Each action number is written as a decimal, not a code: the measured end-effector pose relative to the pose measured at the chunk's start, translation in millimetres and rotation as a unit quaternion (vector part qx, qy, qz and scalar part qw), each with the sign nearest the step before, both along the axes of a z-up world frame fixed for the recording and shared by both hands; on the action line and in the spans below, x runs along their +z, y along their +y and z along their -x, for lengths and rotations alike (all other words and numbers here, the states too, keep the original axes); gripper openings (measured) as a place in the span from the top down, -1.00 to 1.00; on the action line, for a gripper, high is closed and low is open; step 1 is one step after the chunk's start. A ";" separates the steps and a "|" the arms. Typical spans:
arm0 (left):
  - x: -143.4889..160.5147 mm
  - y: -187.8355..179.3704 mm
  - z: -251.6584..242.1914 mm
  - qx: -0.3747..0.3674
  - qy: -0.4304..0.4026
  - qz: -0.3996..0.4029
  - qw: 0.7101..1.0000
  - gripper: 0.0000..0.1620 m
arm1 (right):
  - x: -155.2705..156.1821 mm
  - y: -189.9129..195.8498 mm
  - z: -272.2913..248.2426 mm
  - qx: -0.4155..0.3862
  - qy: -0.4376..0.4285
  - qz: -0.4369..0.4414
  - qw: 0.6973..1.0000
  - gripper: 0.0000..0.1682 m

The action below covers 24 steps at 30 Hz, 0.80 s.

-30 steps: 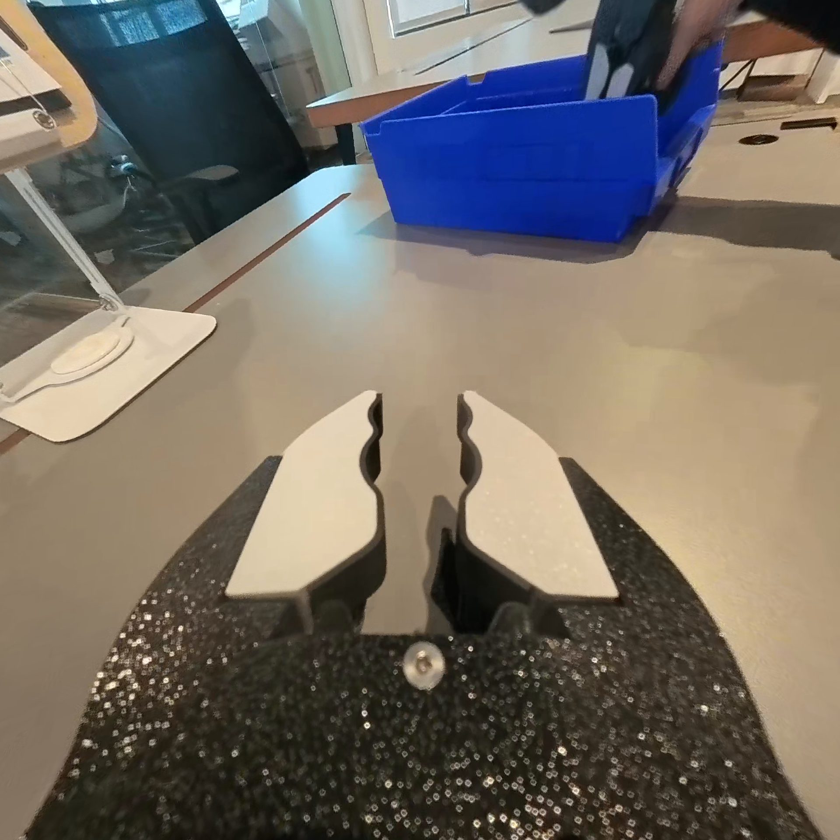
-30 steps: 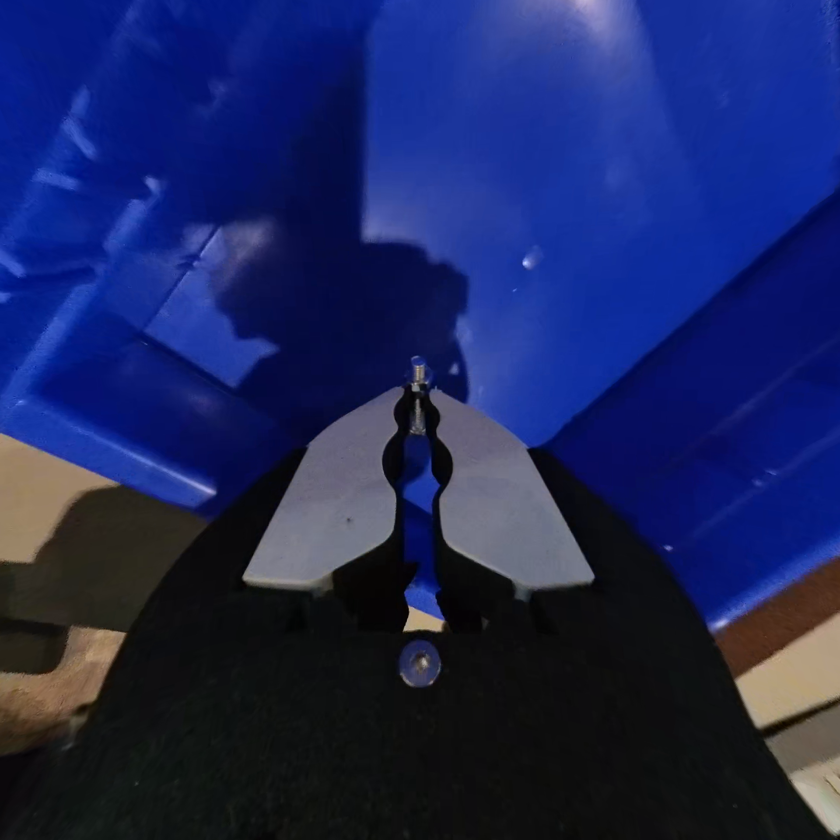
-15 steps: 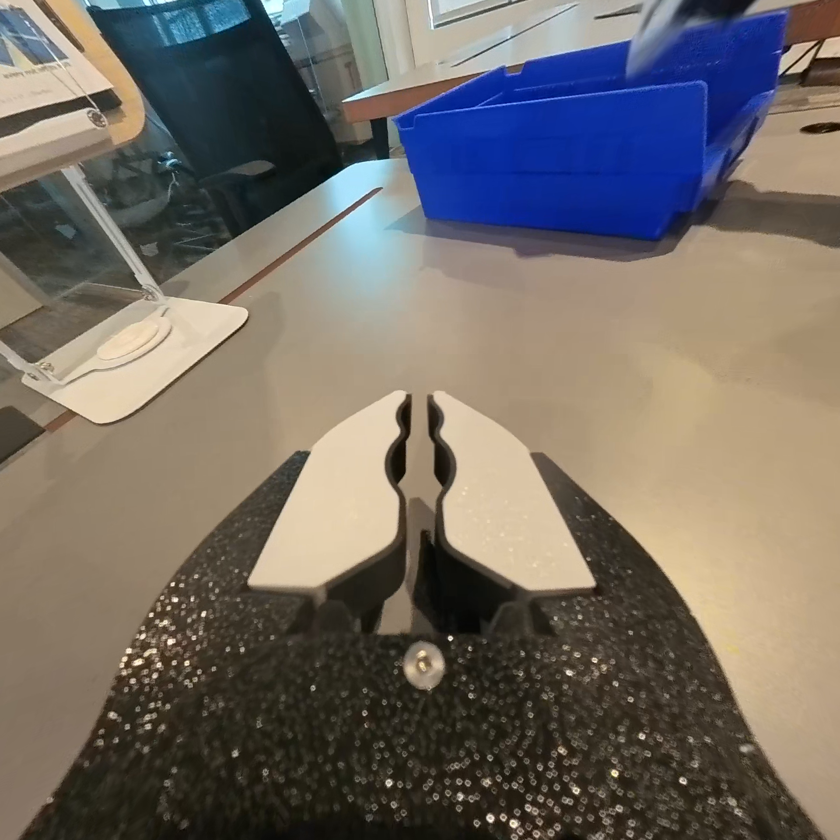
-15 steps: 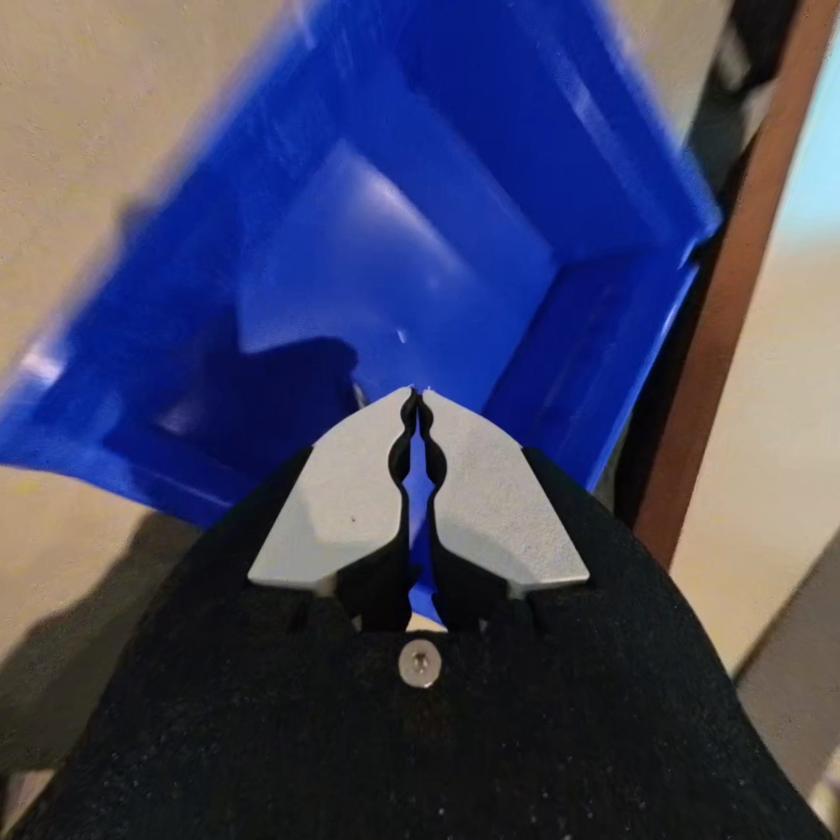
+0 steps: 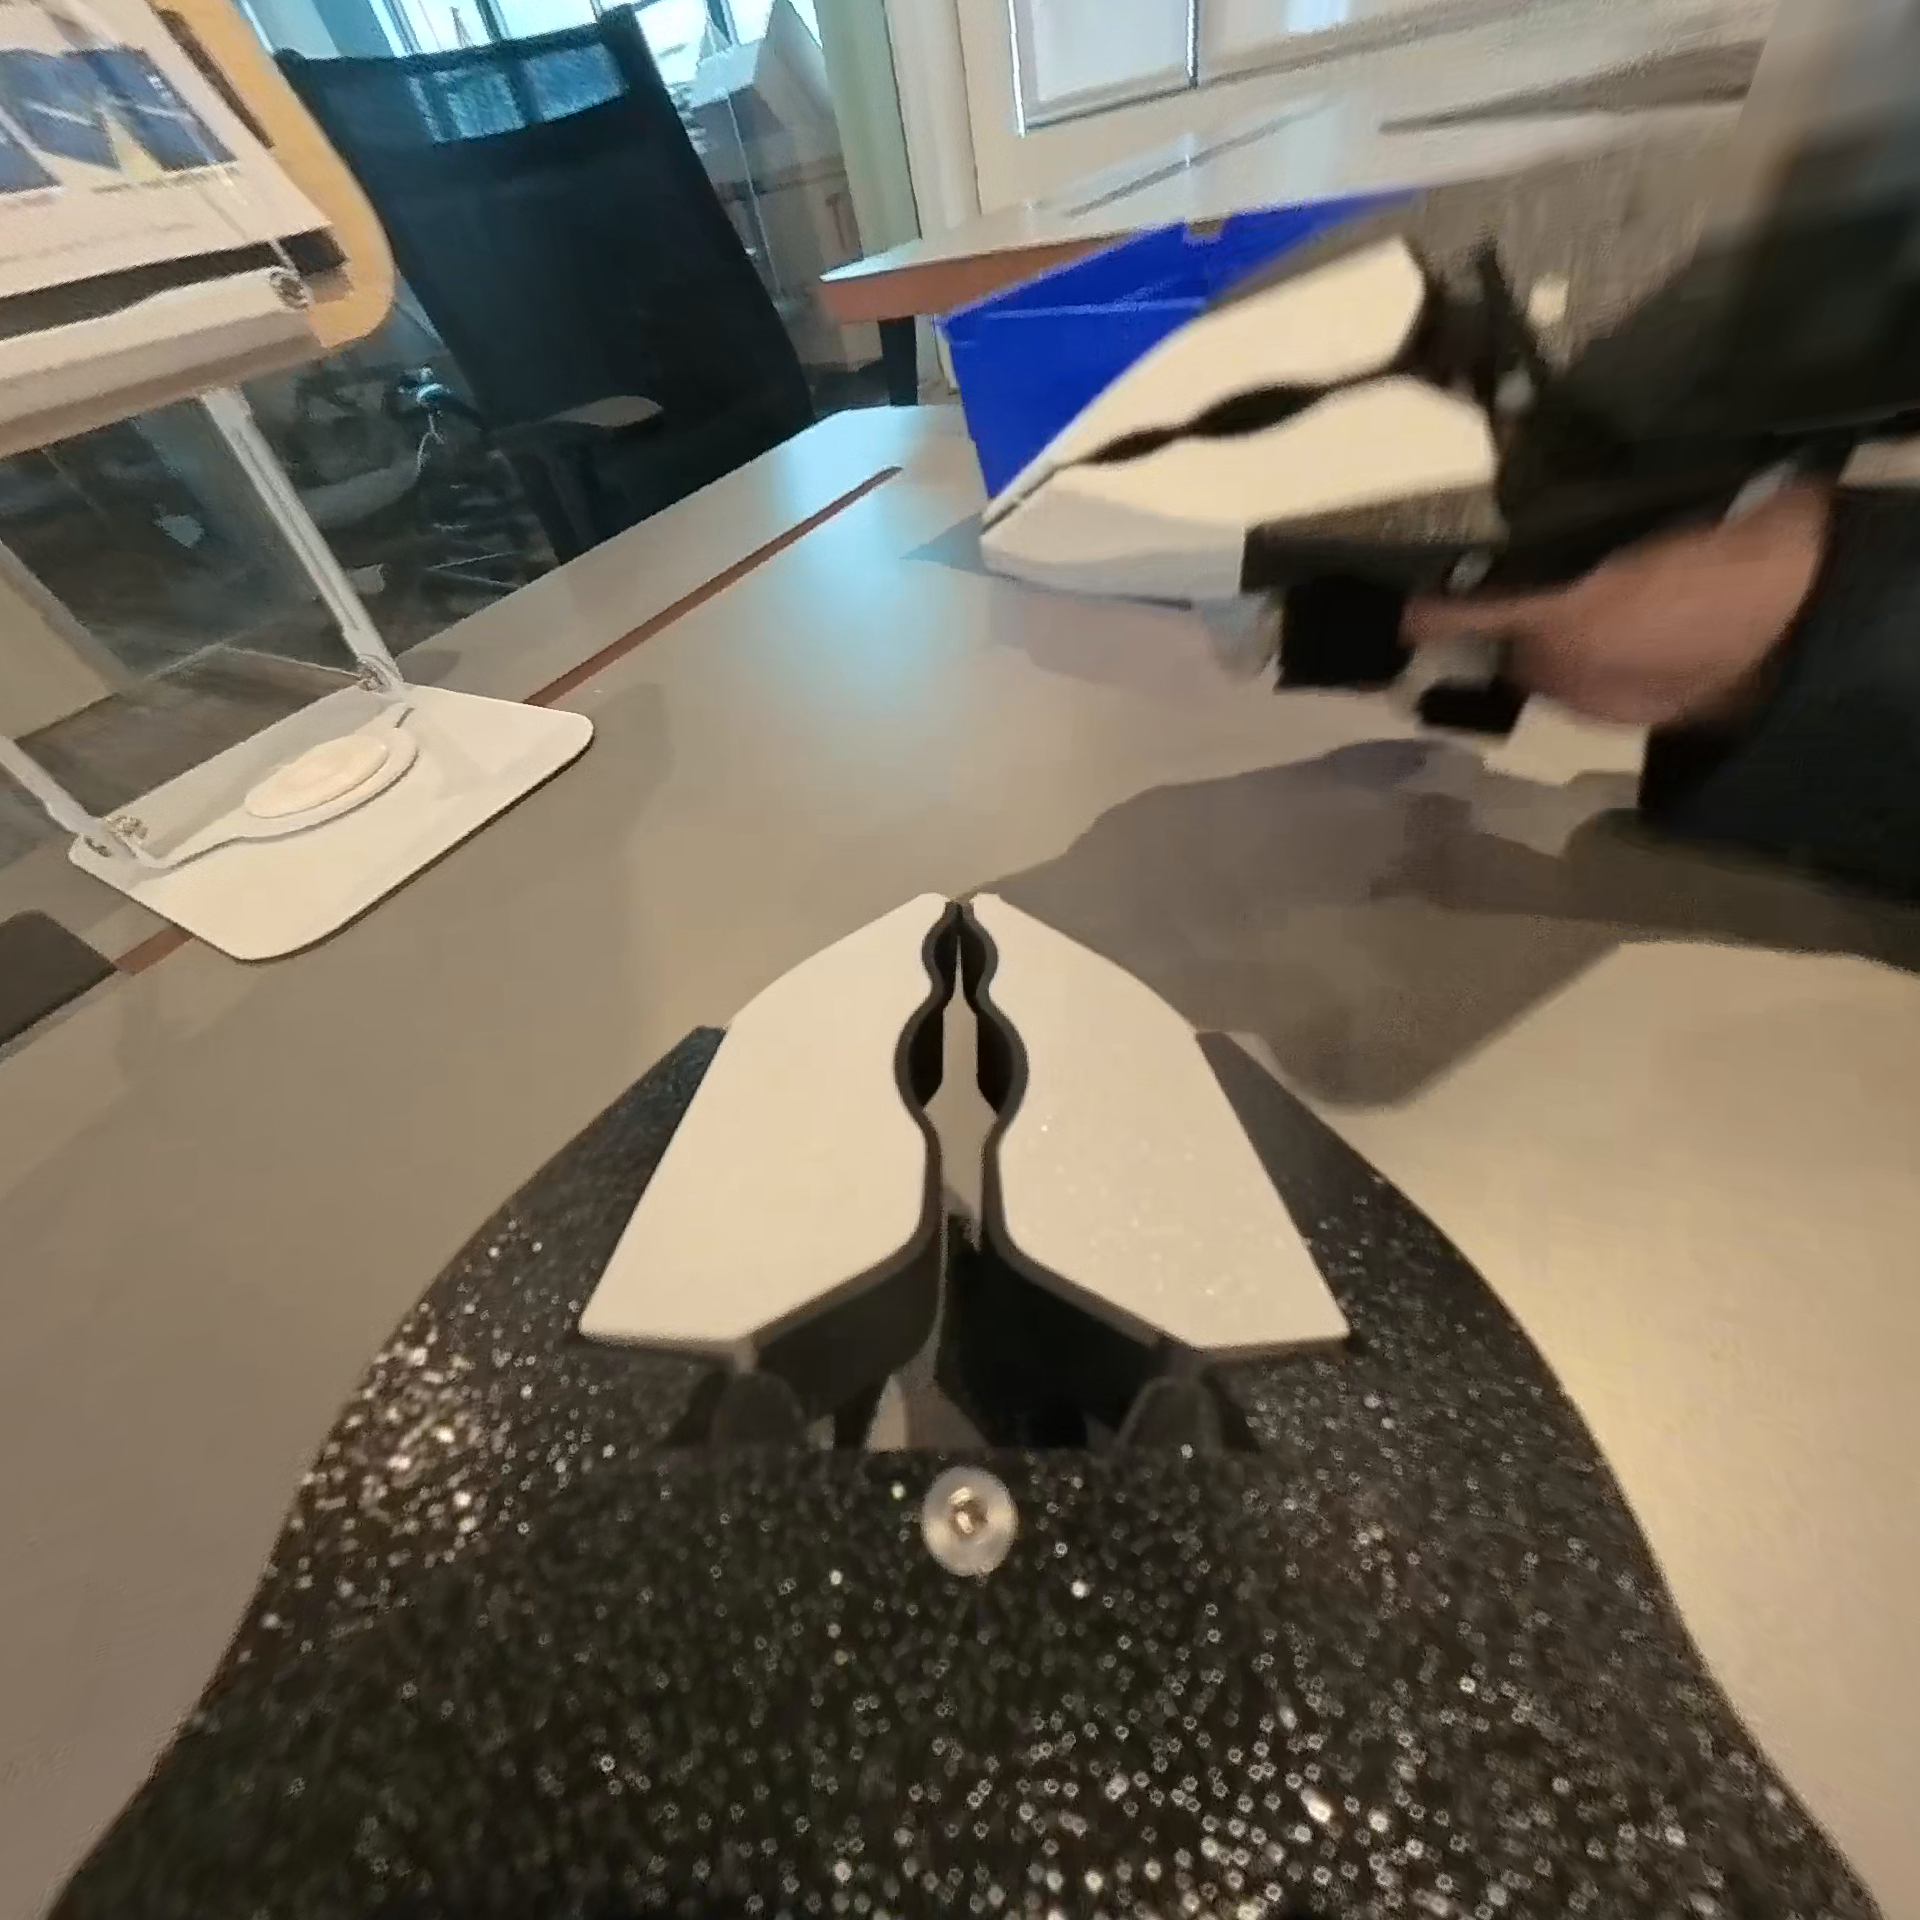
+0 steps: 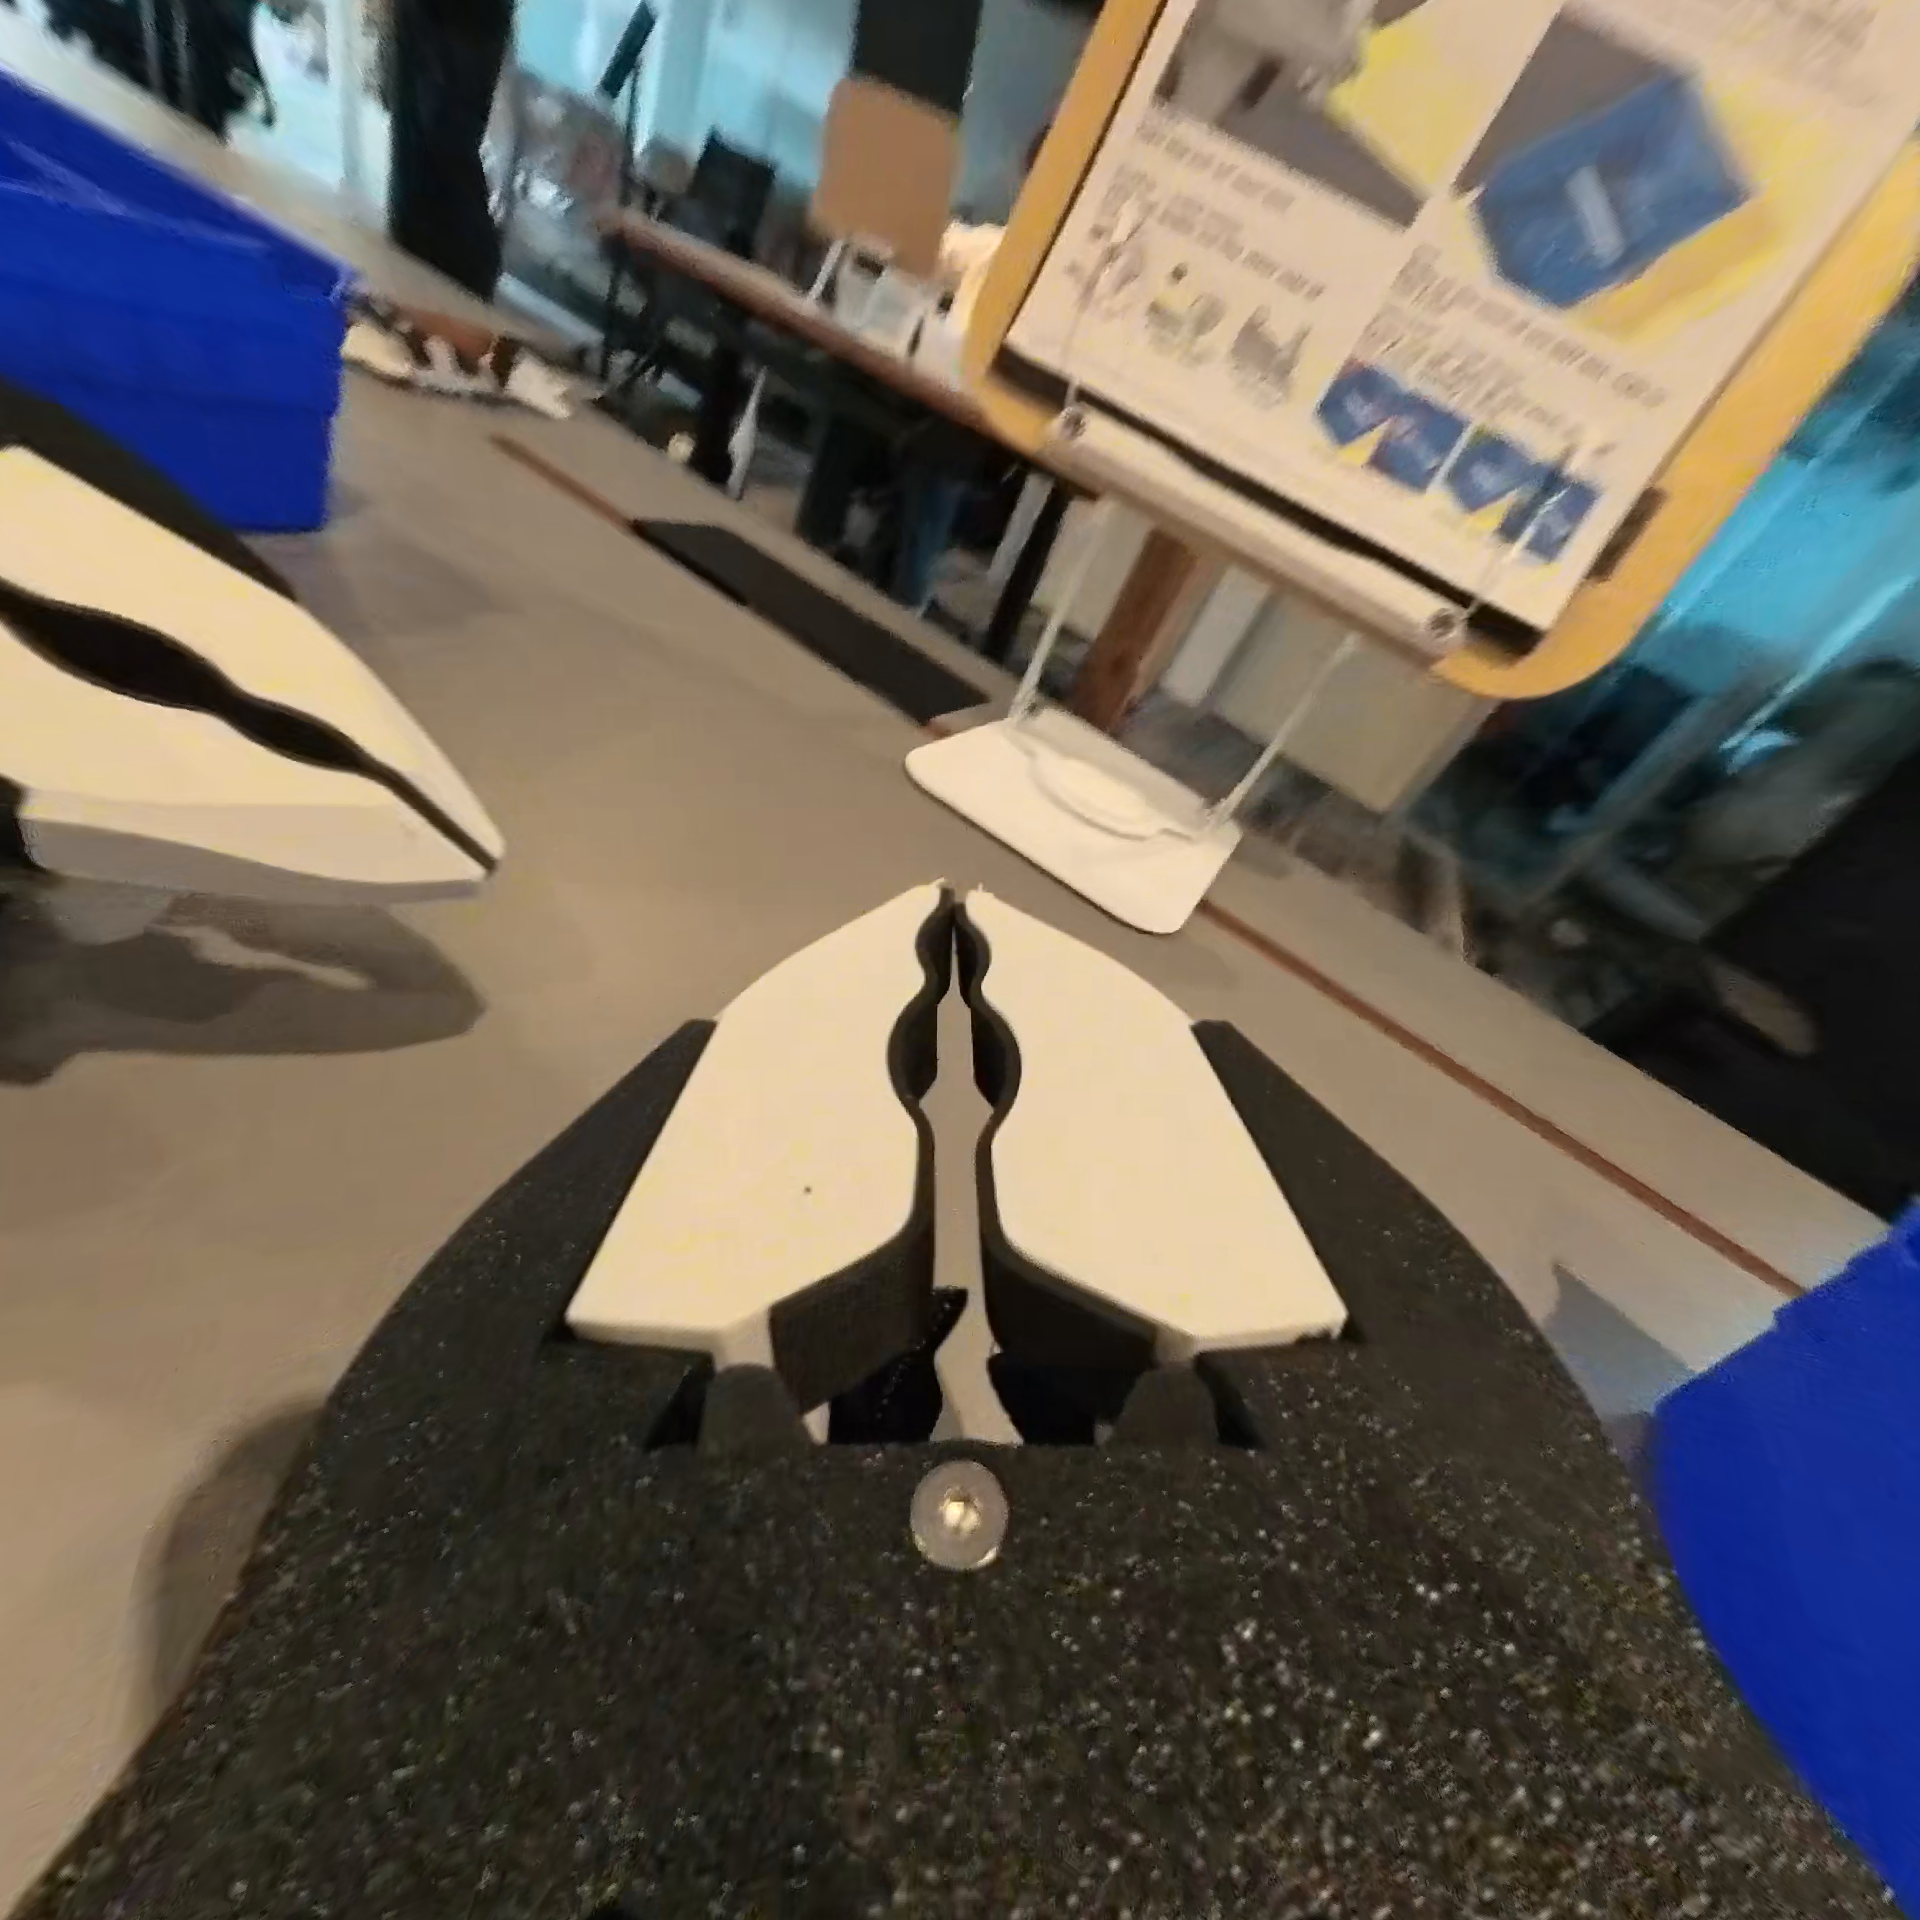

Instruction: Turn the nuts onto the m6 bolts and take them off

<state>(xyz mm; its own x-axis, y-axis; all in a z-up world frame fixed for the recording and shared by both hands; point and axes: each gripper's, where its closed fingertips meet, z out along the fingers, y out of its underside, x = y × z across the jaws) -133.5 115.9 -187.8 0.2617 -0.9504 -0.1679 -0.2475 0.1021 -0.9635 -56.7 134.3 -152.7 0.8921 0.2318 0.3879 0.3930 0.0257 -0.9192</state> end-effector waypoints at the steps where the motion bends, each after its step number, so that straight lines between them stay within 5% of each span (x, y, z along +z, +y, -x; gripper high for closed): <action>1: 1.2 0.9 0.8 0.001 -0.005 0.004 1.000 1.00 | -0.2 0.3 -3.0 -0.008 0.015 -0.018 1.000 1.00; 10: 8.2 3.5 4.1 0.025 -0.020 -0.013 0.999 0.98 | 0.9 -5.9 -12.9 -0.043 0.040 -0.072 0.996 1.00; 15: 46.5 3.6 22.2 0.065 -0.054 -0.029 0.996 0.54 | 4.9 -9.6 -12.3 -0.046 0.030 -0.101 0.993 1.00; 19: 97.2 8.6 80.4 0.157 -0.077 -0.029 0.984 0.69 | 4.7 -10.3 -11.2 -0.043 0.028 -0.102 0.993 1.00; 24: 114.1 78.6 217.6 0.346 0.053 -0.019 0.937 0.75 | 2.9 -9.3 -6.0 -0.031 0.022 -0.098 0.994 1.00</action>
